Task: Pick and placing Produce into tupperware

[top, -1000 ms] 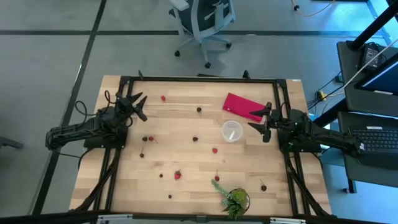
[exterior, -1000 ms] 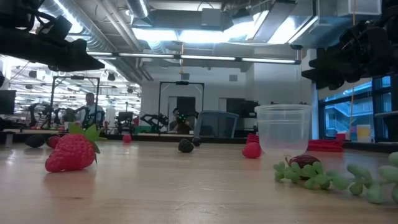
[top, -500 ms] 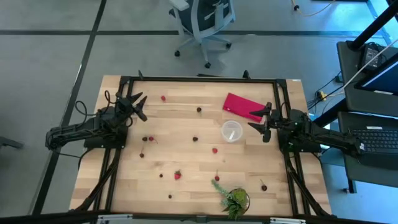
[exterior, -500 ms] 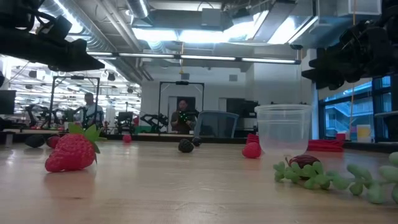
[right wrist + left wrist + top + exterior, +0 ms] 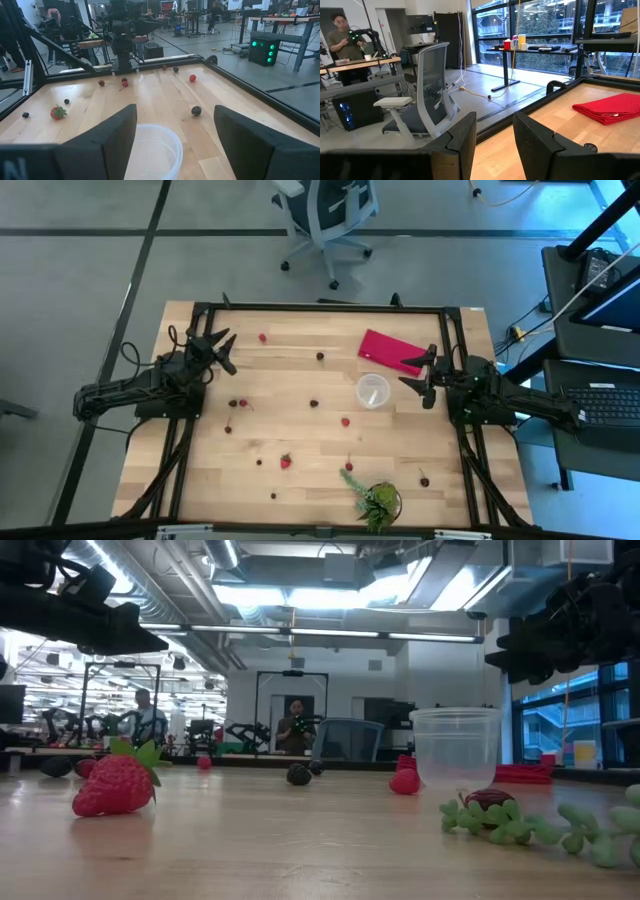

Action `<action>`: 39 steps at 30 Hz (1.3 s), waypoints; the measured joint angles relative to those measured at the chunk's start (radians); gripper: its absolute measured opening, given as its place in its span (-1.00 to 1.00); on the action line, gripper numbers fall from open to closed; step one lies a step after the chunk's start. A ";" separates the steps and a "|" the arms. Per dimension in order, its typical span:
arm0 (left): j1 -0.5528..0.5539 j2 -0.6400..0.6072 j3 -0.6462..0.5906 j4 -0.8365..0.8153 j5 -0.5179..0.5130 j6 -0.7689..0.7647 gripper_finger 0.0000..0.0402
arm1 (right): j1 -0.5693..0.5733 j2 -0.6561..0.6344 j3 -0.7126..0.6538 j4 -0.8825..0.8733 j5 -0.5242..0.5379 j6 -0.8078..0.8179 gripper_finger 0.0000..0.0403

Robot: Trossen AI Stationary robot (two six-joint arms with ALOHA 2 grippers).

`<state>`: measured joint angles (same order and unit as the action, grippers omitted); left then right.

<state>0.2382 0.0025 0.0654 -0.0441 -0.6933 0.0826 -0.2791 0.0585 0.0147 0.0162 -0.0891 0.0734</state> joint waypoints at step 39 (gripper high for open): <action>0.000 0.000 0.000 0.000 0.000 0.000 -0.38 | 0.000 0.000 0.000 0.009 -0.004 0.127 0.33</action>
<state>0.2382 0.0025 0.0654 -0.0441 -0.6933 0.0826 -0.2793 0.0586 0.0147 0.0257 -0.0931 0.2005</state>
